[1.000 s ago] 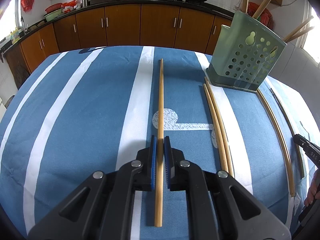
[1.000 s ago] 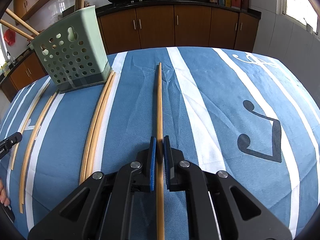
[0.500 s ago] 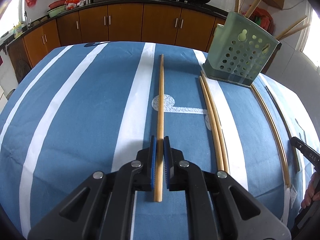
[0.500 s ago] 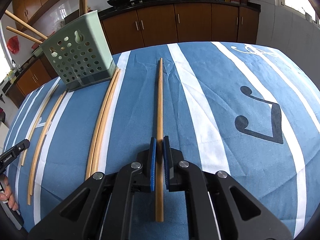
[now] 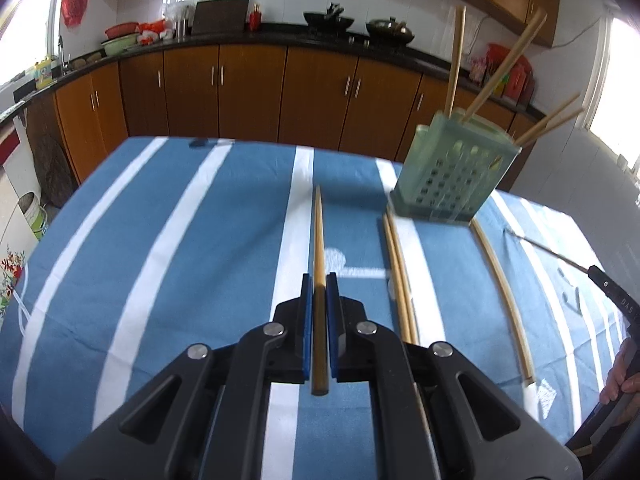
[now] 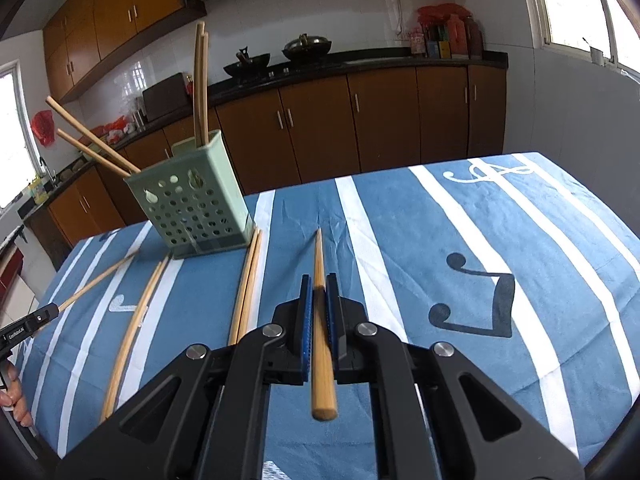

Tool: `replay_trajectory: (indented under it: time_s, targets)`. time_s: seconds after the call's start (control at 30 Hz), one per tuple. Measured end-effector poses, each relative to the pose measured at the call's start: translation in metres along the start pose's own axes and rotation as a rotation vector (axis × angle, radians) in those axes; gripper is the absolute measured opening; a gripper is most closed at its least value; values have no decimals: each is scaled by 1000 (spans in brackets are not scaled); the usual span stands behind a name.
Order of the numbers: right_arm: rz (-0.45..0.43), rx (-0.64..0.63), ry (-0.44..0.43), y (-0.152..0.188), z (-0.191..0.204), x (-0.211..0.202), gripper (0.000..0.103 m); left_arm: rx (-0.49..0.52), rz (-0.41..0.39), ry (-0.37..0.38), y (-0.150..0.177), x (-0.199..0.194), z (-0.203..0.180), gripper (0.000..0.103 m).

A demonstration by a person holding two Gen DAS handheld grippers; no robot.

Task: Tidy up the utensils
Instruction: 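Lift both chopsticks off the cloth and tilt them upright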

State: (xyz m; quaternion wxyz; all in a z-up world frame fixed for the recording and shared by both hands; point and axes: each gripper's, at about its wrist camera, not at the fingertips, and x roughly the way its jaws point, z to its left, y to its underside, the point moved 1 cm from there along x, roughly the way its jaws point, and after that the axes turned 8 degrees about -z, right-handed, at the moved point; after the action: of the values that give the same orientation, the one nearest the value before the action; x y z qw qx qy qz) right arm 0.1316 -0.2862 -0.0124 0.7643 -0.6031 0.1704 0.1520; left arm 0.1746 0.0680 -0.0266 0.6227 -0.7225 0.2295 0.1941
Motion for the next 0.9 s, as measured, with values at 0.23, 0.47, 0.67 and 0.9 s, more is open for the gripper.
replay_trajectory:
  time_s: [0.23, 0.47, 0.67, 0.9]
  targets:
    - [-77, 6, -9, -26, -1, -15, 7, -37, -107, 31, -41, -29, 5, 7]
    - [-112, -1, -18, -42, 4, -24, 7, -11, -178, 37, -73, -45, 0, 7]
    - [-131, -8, -37, -52, 12, -30, 7, 18, -193, 61, -84, -54, -10, 7]
    - [-216, 17, -154, -88, 33, -54, 7, 56, -228, 183, -100, -82, -45, 7]
